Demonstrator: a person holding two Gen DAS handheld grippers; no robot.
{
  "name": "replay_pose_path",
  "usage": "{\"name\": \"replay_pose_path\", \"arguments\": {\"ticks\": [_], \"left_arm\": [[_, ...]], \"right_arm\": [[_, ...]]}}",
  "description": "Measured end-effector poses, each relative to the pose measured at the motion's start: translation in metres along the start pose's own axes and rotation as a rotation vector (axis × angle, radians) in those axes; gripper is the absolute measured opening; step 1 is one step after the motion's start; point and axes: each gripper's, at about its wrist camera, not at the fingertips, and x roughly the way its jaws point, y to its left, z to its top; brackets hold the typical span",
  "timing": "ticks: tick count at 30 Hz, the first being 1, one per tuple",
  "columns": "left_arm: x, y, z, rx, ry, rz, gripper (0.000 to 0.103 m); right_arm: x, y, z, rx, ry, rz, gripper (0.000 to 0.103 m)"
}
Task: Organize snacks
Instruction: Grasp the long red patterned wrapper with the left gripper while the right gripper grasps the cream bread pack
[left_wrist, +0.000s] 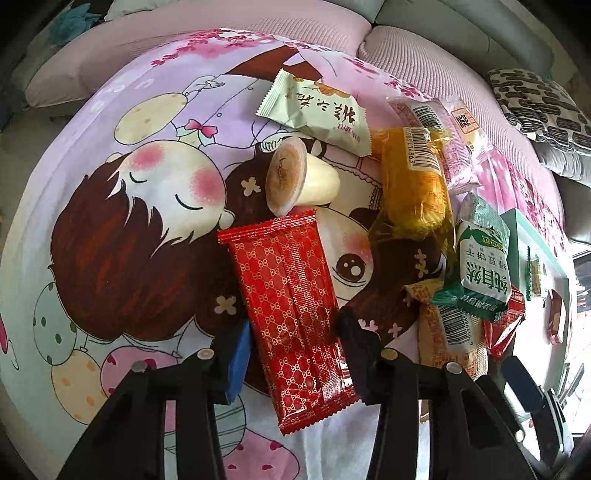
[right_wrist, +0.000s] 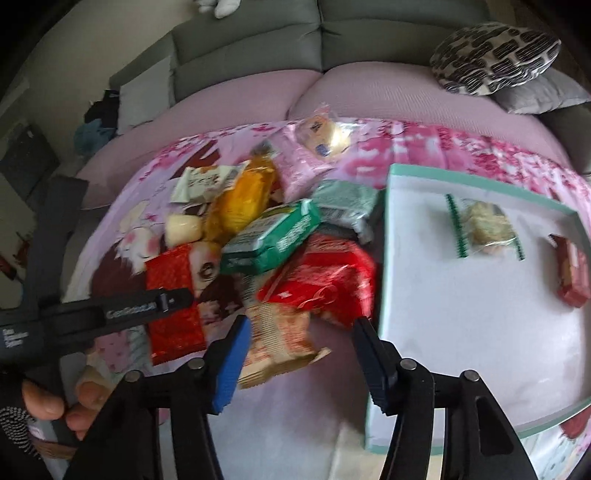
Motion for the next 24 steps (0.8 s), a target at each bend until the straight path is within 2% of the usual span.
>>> {"name": "replay_pose_path", "arguments": {"ticks": [4,10,14,24], "left_arm": [[0.002,-0.004,0.001,0.009,0.001,-0.005,0.047],[0.002,-0.006,-0.001,0.03,0.007,0.013,0.047],[0.006,-0.011,-0.001,0.047,0.006,0.029,0.048],[0.016,-0.026,-0.005,0.11,-0.005,0.097,0.059]], "right_arm": [[0.011,0.009,-0.001,-0.035,0.037,0.004,0.054],[0.032,0.014,0.0,-0.031,0.087,0.039,0.052],[0.042,0.018,0.001,-0.042,0.102,0.026,0.051],[0.056,0.028,0.001,-0.095,0.105,-0.058,0.051]]}}
